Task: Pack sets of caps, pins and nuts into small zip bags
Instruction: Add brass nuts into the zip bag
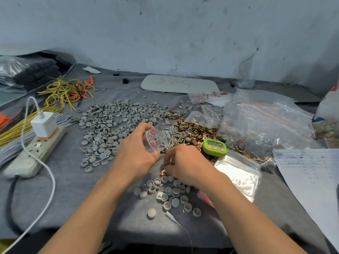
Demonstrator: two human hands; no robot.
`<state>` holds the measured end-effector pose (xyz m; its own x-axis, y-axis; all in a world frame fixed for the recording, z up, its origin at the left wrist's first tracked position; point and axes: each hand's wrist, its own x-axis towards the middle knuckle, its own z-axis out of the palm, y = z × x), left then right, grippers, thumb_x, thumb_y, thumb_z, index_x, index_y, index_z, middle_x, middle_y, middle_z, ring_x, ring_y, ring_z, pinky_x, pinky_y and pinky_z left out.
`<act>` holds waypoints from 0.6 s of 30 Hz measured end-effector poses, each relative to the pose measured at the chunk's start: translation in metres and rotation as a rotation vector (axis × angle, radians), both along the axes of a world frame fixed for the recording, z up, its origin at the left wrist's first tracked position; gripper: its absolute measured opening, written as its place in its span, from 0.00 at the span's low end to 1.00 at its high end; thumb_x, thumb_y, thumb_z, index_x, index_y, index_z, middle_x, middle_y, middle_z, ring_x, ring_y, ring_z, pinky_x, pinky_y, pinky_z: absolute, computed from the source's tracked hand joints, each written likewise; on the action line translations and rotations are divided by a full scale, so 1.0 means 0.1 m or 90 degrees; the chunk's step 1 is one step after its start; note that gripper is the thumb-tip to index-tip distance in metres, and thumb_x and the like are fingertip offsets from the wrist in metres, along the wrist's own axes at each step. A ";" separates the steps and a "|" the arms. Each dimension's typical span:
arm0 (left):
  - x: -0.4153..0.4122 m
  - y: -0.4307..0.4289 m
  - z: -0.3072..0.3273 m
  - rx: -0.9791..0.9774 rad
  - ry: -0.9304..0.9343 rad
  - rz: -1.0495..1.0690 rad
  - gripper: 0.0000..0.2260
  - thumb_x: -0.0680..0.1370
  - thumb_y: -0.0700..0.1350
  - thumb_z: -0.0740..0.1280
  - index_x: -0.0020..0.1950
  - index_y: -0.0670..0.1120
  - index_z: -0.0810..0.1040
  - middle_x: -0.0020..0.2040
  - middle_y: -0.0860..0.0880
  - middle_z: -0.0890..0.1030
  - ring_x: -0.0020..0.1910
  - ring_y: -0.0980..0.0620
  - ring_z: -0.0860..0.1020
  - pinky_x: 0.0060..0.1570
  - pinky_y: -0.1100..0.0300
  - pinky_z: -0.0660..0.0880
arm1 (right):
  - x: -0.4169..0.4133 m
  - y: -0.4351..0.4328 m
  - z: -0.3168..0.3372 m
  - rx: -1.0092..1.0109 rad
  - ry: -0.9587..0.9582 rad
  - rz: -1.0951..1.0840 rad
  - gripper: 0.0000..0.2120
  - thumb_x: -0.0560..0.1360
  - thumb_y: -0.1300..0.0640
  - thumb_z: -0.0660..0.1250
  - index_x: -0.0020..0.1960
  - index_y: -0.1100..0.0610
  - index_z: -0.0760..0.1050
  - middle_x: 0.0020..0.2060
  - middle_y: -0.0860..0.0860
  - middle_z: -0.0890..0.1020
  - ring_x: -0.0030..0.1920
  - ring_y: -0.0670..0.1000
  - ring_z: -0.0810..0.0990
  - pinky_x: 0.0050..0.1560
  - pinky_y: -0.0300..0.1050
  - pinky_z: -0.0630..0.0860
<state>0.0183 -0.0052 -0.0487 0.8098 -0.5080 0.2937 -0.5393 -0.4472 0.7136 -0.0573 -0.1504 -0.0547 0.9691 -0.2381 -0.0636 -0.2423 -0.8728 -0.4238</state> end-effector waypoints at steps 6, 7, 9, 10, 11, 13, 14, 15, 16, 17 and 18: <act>0.01 0.05 -0.01 -0.010 -0.003 0.003 0.23 0.70 0.39 0.79 0.57 0.57 0.74 0.41 0.60 0.82 0.42 0.70 0.78 0.38 0.76 0.70 | 0.01 0.07 0.03 0.014 0.031 0.020 0.12 0.77 0.63 0.68 0.43 0.46 0.79 0.45 0.52 0.86 0.47 0.54 0.84 0.48 0.47 0.82; 0.01 0.06 -0.01 -0.011 -0.004 0.003 0.23 0.70 0.39 0.79 0.57 0.57 0.74 0.41 0.60 0.83 0.42 0.70 0.78 0.38 0.76 0.70 | 0.00 0.07 0.03 0.016 0.029 0.013 0.11 0.78 0.62 0.67 0.44 0.46 0.80 0.45 0.51 0.86 0.46 0.54 0.84 0.49 0.47 0.82; 0.03 0.08 -0.01 -0.010 -0.007 0.007 0.23 0.70 0.40 0.79 0.57 0.57 0.74 0.41 0.60 0.83 0.42 0.70 0.78 0.38 0.76 0.70 | -0.01 0.09 0.02 0.006 0.018 -0.004 0.07 0.78 0.58 0.66 0.46 0.48 0.81 0.43 0.52 0.86 0.46 0.56 0.84 0.50 0.51 0.83; 0.04 0.08 -0.01 -0.009 -0.007 0.008 0.24 0.70 0.40 0.79 0.57 0.57 0.73 0.41 0.60 0.82 0.42 0.70 0.78 0.38 0.76 0.70 | -0.04 0.10 0.03 -0.014 0.014 -0.012 0.05 0.78 0.54 0.67 0.46 0.50 0.82 0.42 0.52 0.85 0.45 0.56 0.84 0.51 0.52 0.83; 0.04 0.08 -0.01 -0.008 -0.006 0.009 0.24 0.70 0.39 0.79 0.57 0.58 0.73 0.42 0.60 0.82 0.43 0.70 0.78 0.38 0.76 0.70 | -0.06 0.11 0.03 -0.039 0.012 -0.018 0.07 0.78 0.51 0.68 0.46 0.52 0.82 0.41 0.52 0.85 0.45 0.56 0.83 0.51 0.52 0.82; 0.05 0.09 -0.02 -0.006 -0.003 0.010 0.24 0.70 0.39 0.79 0.57 0.59 0.73 0.42 0.60 0.82 0.43 0.70 0.78 0.38 0.76 0.70 | -0.09 0.12 0.03 -0.077 0.015 -0.022 0.11 0.76 0.46 0.71 0.46 0.54 0.81 0.40 0.51 0.83 0.45 0.56 0.82 0.51 0.51 0.79; 0.06 0.09 -0.02 -0.004 -0.003 0.011 0.24 0.70 0.39 0.79 0.57 0.59 0.73 0.42 0.60 0.82 0.43 0.70 0.78 0.38 0.76 0.70 | -0.09 0.14 0.03 -0.084 0.018 -0.022 0.11 0.76 0.46 0.71 0.47 0.54 0.80 0.40 0.51 0.83 0.45 0.56 0.82 0.51 0.50 0.78; 0.06 0.09 -0.02 -0.001 -0.003 0.012 0.25 0.70 0.39 0.79 0.57 0.59 0.72 0.42 0.60 0.82 0.43 0.70 0.78 0.38 0.76 0.70 | -0.09 0.16 0.03 -0.084 0.026 -0.017 0.10 0.77 0.47 0.71 0.47 0.54 0.80 0.41 0.51 0.83 0.45 0.57 0.81 0.51 0.50 0.77; 0.06 0.09 -0.02 0.002 -0.004 0.012 0.25 0.69 0.39 0.79 0.57 0.59 0.72 0.42 0.60 0.82 0.43 0.70 0.78 0.39 0.76 0.70 | -0.07 0.19 0.03 -0.081 0.039 -0.009 0.08 0.77 0.50 0.69 0.48 0.55 0.80 0.42 0.52 0.83 0.46 0.57 0.81 0.50 0.49 0.77; 0.05 0.08 -0.01 0.005 -0.005 0.012 0.25 0.69 0.39 0.79 0.57 0.59 0.73 0.41 0.60 0.82 0.43 0.70 0.78 0.39 0.76 0.70 | -0.04 0.22 0.02 -0.077 0.057 0.002 0.06 0.77 0.53 0.68 0.49 0.55 0.81 0.42 0.53 0.83 0.45 0.58 0.81 0.49 0.49 0.77; 0.05 0.08 -0.01 0.006 -0.005 0.011 0.25 0.69 0.40 0.79 0.57 0.59 0.73 0.41 0.60 0.82 0.43 0.69 0.78 0.38 0.76 0.70 | -0.03 0.26 0.02 -0.072 0.074 0.012 0.07 0.77 0.55 0.66 0.50 0.56 0.81 0.42 0.53 0.83 0.45 0.58 0.80 0.49 0.49 0.76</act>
